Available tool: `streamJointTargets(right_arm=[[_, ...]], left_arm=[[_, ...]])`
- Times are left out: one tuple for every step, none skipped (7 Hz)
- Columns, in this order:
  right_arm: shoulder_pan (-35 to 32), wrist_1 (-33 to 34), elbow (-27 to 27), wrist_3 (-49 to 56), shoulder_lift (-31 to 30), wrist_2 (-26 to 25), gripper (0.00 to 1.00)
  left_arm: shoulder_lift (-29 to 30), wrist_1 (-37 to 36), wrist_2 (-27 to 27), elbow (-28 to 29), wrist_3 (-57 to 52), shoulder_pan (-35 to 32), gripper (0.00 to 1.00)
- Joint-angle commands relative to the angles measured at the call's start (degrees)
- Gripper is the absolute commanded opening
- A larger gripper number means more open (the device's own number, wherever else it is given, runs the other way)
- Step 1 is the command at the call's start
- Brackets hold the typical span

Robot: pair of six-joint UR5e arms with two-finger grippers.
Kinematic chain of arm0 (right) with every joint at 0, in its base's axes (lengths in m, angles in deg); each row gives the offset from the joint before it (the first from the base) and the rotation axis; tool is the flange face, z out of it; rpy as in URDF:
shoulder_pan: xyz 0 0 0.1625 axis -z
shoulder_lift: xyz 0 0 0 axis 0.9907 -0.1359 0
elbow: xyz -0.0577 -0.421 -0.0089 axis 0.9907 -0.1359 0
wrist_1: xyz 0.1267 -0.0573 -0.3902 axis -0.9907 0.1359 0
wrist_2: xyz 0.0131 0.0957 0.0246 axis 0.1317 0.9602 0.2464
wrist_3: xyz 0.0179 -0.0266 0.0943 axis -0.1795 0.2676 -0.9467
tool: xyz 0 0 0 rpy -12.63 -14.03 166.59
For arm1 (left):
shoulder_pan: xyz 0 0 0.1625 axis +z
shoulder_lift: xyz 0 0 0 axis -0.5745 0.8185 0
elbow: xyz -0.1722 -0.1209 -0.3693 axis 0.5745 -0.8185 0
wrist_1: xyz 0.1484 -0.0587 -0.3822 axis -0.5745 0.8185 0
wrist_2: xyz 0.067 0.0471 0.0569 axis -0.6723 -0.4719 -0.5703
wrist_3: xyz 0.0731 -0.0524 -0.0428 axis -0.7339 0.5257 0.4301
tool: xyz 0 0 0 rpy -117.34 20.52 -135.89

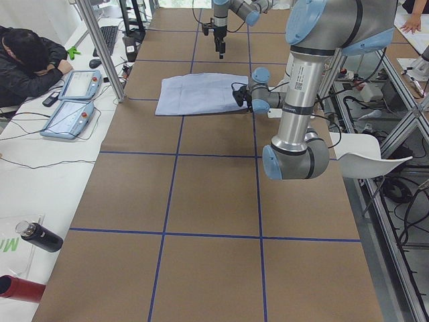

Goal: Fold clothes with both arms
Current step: 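Move the left gripper to the shirt's near corner while the right presses the far side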

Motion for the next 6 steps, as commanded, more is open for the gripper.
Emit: streamJointTargets(right_arm=[[0.02,0.0,-0.19,-0.16,-0.03,0.01,1.0],[0.02,0.0,-0.19,-0.16,-0.12,0.01,1.0],[0.02,0.09,-0.36,-0.59,-0.12,0.01,1.0],[1.06,0.0,-0.54,-3.64,-0.12,-0.08,1.0],[2.73,-0.09,-0.54,-9.68,0.31,-0.43,1.0],[3.96,-0.09,-0.45,-15.74,0.67,-0.61,1.0]], left_arm=[[0.17,-0.1,0.07,-0.01,0.27,0.06,0.38],[0.17,-0.1,-0.02,-0.01,0.27,0.15,0.19],[0.25,-0.1,-0.02,-0.1,0.36,0.06,0.0],[0.26,-0.1,0.07,-0.88,0.27,0.06,0.0],[0.17,-0.19,0.24,-1.41,0.27,0.06,0.0],[-0.18,-0.62,0.33,-2.46,0.27,-0.02,0.0]])
